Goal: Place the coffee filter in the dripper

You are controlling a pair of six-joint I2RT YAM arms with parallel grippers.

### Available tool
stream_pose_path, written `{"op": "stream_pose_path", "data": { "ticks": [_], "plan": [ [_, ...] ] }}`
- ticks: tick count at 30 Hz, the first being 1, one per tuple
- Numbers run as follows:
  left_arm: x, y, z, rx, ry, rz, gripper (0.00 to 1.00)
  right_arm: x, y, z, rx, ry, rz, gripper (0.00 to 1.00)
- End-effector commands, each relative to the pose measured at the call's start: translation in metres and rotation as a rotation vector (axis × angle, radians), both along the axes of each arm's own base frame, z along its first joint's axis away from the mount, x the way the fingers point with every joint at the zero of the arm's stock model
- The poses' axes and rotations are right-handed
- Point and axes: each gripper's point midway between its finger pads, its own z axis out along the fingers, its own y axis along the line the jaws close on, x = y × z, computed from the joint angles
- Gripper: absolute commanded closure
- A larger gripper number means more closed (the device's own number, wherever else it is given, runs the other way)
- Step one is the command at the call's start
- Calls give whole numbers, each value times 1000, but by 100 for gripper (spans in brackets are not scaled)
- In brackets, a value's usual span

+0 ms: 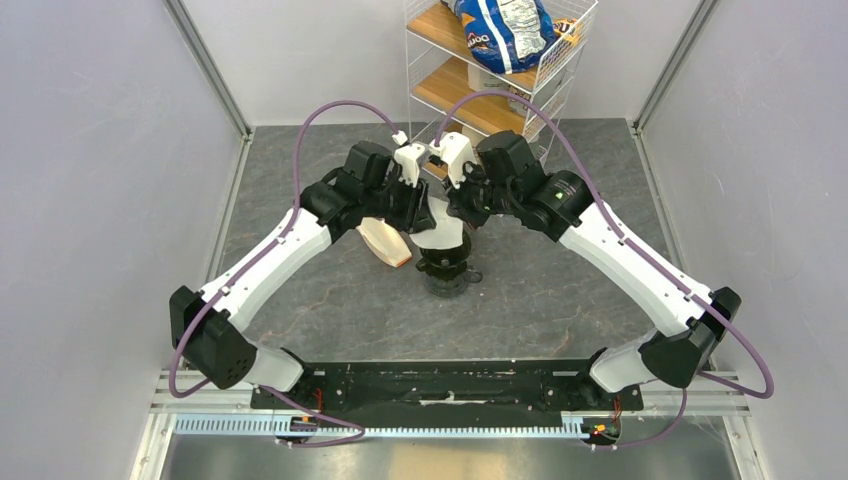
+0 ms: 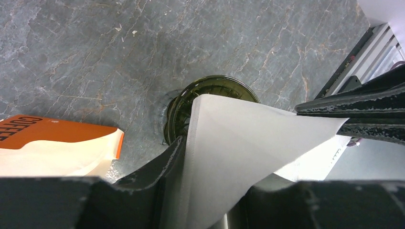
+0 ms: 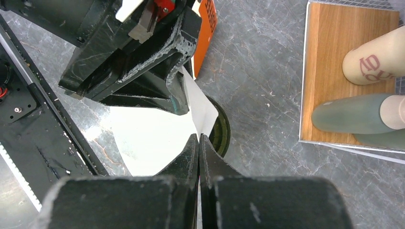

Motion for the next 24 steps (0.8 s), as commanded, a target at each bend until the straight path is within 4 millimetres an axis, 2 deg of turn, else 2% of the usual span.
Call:
{"op": "stream_pose_path", "data": {
  "ticks": [1,8,11,13,14,17,18,21,24],
  "plan": [
    [-1,0,9,-9,-51,-25,64,-3,7,18,51,-2,6,100],
    [-2,1,11,-9,-54,-23,81,-4,5,17,49,13,-6,100],
    [-4,-1,12,-17,-45,-29,95,-3,4,14,39,11,-13,100],
    [-5,-1,12,-22,-39,-31,98,-2,3,15,37,8,-18,100],
    [-6,-1,14,-25,-38,-27,97,-2,3,15,36,7,-17,100],
    [-5,0,19,-35,-40,-8,72,-3,3,14,34,9,-13,100],
    [-5,0,22,-41,-46,-2,68,-3,3,13,31,10,-10,100],
    [-1,2,28,-47,-61,24,61,-5,2,12,29,12,-7,100],
    [4,3,32,-39,-75,37,60,-6,1,11,26,16,-6,100]
  ]
}}
